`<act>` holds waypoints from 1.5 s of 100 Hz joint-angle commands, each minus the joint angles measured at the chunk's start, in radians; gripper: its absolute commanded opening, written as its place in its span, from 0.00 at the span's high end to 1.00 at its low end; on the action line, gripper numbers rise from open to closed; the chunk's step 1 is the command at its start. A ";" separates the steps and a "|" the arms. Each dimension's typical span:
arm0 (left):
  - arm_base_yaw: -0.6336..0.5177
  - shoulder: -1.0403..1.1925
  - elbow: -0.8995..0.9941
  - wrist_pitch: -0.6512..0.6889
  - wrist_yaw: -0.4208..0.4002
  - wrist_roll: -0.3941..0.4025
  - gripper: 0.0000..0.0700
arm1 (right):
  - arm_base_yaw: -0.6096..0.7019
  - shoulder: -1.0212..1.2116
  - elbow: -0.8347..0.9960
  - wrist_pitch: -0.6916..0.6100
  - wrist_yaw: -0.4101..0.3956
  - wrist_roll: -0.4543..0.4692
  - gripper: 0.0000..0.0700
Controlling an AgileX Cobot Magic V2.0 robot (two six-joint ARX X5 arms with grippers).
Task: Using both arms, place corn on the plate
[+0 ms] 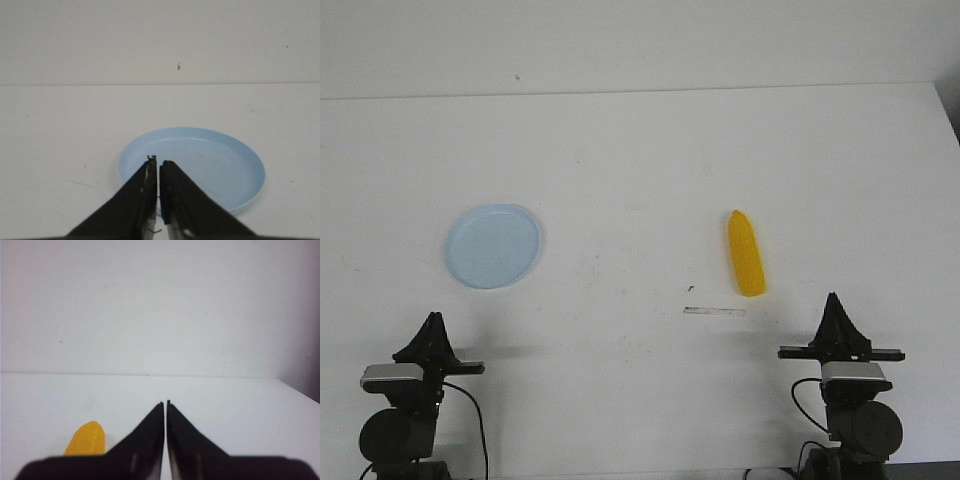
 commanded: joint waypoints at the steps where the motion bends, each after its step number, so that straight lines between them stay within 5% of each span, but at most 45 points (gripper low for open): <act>1: -0.001 -0.002 -0.021 0.015 -0.002 -0.001 1.00 | 0.000 0.000 -0.001 0.010 0.001 0.006 0.99; 37: -0.001 -0.002 -0.021 0.019 -0.002 -0.003 1.00 | 0.000 0.000 -0.001 0.010 0.001 0.006 0.99; 56: 0.000 -0.002 0.009 0.040 -0.003 -0.109 1.00 | 0.000 0.000 -0.001 0.010 0.001 0.006 0.99; 82: 0.000 0.061 0.150 -0.020 -0.002 -0.112 1.00 | 0.000 0.000 -0.001 0.010 0.001 0.006 0.98; 125: 0.000 0.500 0.398 -0.013 -0.009 -0.065 1.00 | 0.000 0.000 -0.001 0.010 0.001 0.006 0.98; 137: 0.000 0.649 0.454 0.046 -0.008 0.008 1.00 | 0.000 0.000 -0.001 0.010 0.001 0.006 0.98; 150: 0.011 0.795 0.496 0.110 -0.006 0.004 1.00 | 0.000 0.000 -0.001 0.010 0.001 0.006 0.98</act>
